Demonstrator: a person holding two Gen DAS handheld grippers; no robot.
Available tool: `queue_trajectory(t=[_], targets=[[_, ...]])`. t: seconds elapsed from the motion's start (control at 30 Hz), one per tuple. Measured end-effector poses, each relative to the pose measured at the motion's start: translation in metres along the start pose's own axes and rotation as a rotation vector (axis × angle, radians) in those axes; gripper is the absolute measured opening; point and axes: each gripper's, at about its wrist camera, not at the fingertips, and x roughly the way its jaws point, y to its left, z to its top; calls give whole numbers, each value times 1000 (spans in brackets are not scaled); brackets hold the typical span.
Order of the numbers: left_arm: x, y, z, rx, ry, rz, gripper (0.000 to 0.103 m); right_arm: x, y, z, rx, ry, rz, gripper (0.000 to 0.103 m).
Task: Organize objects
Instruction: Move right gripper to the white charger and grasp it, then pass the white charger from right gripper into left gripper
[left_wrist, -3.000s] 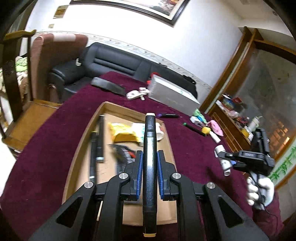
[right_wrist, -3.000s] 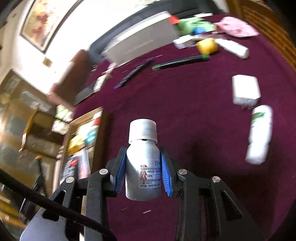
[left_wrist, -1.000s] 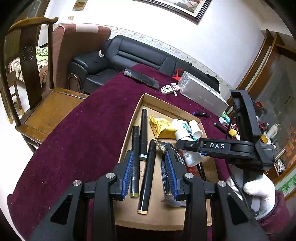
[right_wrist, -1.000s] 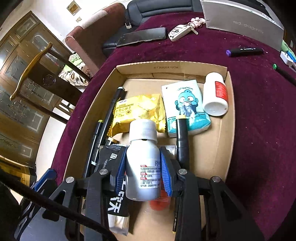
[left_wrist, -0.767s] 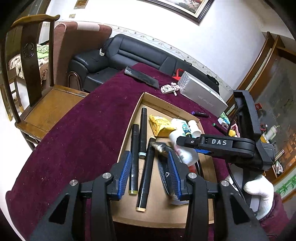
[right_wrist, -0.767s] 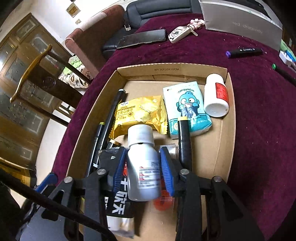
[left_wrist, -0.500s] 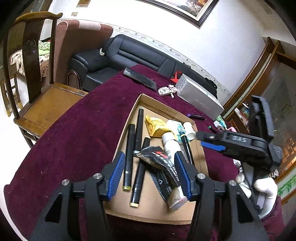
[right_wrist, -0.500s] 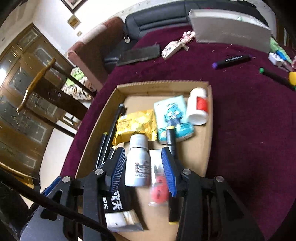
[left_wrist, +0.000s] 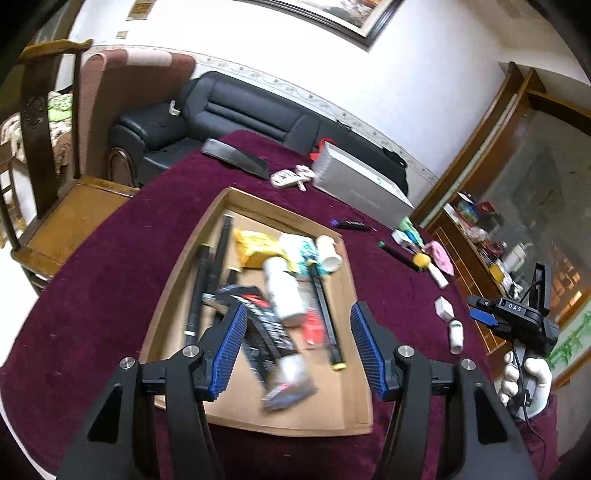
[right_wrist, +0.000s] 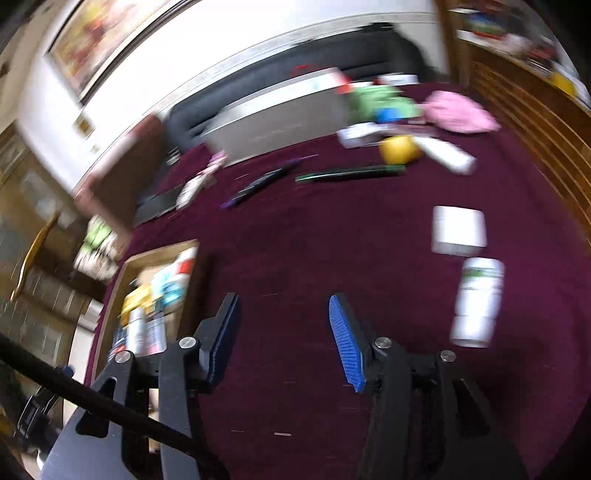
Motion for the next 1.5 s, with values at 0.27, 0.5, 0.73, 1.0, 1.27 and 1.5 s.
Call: queue_trajectory(t=[0.27, 0.5, 0.73, 1.0, 1.27, 1.5], targets=[[14, -57, -13, 96, 53, -63, 53, -39, -102, -1, 184, -68, -90, 49], [25, -94, -29, 176, 117, -98, 53, -25, -142, 2, 256, -48, -113, 49], [29, -107, -36, 191, 144, -96, 53, 11, -148, 46, 255, -60, -111, 51], [33, -100, -35, 179, 151, -61, 53, 86, -150, 86, 252, 99, -232, 52], [43, -94, -37, 157, 176, -69, 53, 105, -85, 58, 39, 231, -99, 46], [41, -93, -41, 156, 185, -78, 53, 98, -1, -11, -178, 411, 118, 47]])
